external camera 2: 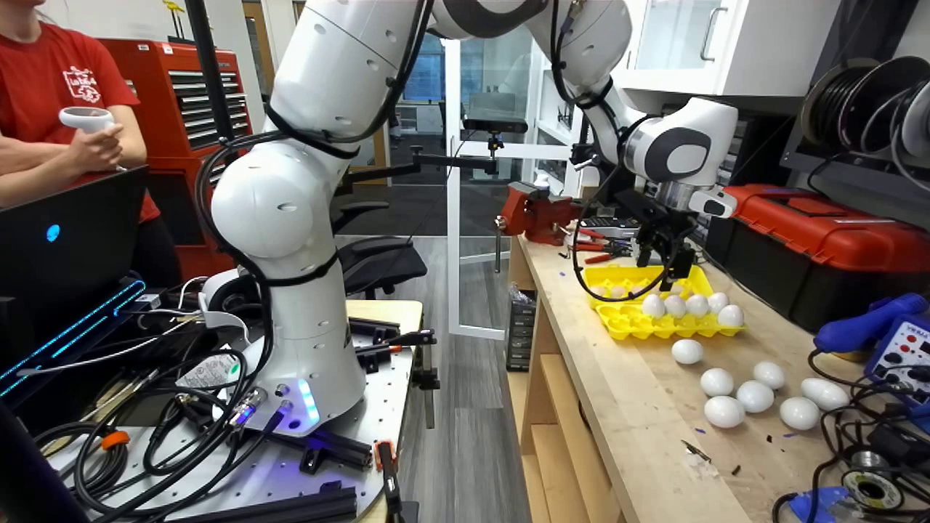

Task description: Put one egg from the carton onto the bench

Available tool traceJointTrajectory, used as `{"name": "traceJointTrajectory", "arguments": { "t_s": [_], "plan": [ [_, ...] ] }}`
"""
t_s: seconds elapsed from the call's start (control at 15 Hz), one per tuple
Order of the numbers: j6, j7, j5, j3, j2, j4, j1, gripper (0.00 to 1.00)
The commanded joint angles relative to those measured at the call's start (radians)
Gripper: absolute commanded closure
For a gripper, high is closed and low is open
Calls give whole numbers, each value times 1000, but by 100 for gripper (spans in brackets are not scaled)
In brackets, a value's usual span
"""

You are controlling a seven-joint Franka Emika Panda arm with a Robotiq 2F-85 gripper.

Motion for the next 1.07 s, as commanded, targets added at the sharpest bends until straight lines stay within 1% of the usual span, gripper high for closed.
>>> {"name": "traceJointTrajectory", "arguments": {
  "t_s": [0.0,0.6,1.0],
  "plan": [
    [13,22,-4,-12,43,42,15,0],
    [11,13,-2,-15,121,107,15,0],
    [9,16,0,-24,145,120,11,0]
  ]
}}
